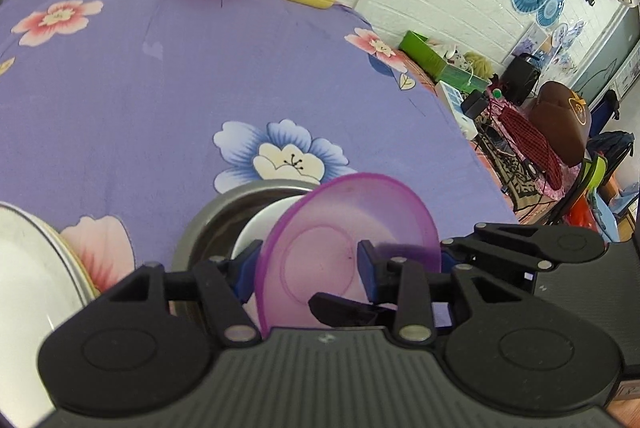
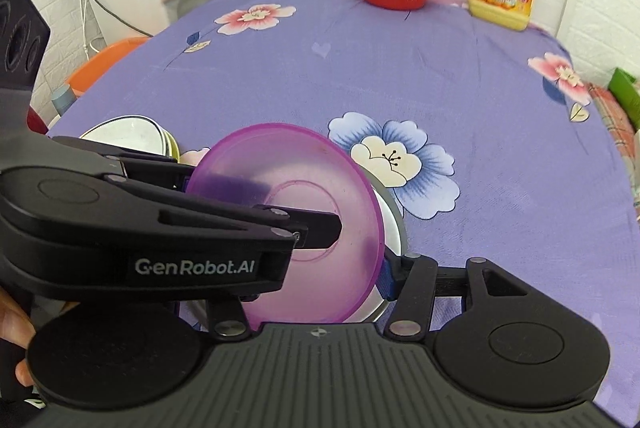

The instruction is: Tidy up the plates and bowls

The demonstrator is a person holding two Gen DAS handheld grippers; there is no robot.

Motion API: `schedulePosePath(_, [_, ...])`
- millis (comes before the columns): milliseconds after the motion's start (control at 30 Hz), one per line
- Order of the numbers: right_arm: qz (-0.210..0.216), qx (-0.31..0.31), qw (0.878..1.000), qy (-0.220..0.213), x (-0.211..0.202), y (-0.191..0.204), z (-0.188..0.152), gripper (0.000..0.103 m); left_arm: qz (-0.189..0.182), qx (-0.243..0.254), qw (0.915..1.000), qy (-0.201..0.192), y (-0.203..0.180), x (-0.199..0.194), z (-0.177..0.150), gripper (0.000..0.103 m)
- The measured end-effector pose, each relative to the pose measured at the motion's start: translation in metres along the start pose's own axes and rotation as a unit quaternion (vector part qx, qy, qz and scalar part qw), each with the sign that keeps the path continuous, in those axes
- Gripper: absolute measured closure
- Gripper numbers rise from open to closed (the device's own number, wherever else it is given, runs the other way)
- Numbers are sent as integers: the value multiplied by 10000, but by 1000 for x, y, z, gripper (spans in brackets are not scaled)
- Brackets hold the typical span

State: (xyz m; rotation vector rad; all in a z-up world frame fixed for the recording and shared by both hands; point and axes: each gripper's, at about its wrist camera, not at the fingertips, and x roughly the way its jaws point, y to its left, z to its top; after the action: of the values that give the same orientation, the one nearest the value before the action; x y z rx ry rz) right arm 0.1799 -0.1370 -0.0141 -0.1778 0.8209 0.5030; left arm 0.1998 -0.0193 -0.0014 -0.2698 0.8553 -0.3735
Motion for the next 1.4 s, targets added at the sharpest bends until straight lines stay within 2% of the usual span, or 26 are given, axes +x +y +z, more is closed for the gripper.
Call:
schedulePosePath(67, [56,-3,10000,-17,1,-1,-1,14,-92,-28,10000,12,1,-1,2,59])
schedulePosePath(133, [54,-6,9999,-118,-4,-2,-3,13,-158,-59,9998,-55,2,-6,4,24])
schedulePosePath(200, [20,29,9996,-295,-13,-5,-6,7,-103,11,9995,-314,0,-18,6,16])
schedulePosePath(267, [-100,116,9983,-562,-23,-10,-8,0,161,202,9971,-713,-5,-31,8,12])
schedulePosePath(367, [-242,304,9936,-1064,-43,-13,-15,0,258,225,9916,-1248,-3,-54,8,4])
schedulePosePath(467, [-488,551,9819,-1746,-59,-9,-33,0,423,112,9853,-1654,3,-69,-1,3])
schedulePosePath(533, [-781,793,9703,-2150,-61,-3,-54,0,582,-3,9838,-1693,9,-71,-10,3])
schedulePosePath(600, [-824,1119,9637,-2279,-55,-1,-71,0,762,-134,9843,-1585,16,-68,-17,2])
schedulePosePath(700, [-635,1208,9706,-1983,-36,-7,-80,0,921,-152,9861,-1374,26,-59,-22,2])
schedulePosePath(800, [-776,1363,9724,-1725,-19,-16,-75,0,946,-155,9876,-1243,30,-47,-20,2])
schedulePosePath(867, [-722,1388,9743,-1619,-12,-19,-73,0,977,-92,9881,-1182,30,-41,-16,2])
schedulePosePath(1100, [-668,1352,9786,-1400,4,-21,-65,0,1110,437,9896,-799,22,-7,-10,2])
schedulePosePath(1300, [-611,1239,9829,-1217,16,-18,-63,0,1166,491,9905,-533,25,15,-10,2])
schedulePosePath(1400, [-537,1255,9841,-1140,24,-16,-64,0,1170,500,9904,-543,25,18,-9,2])
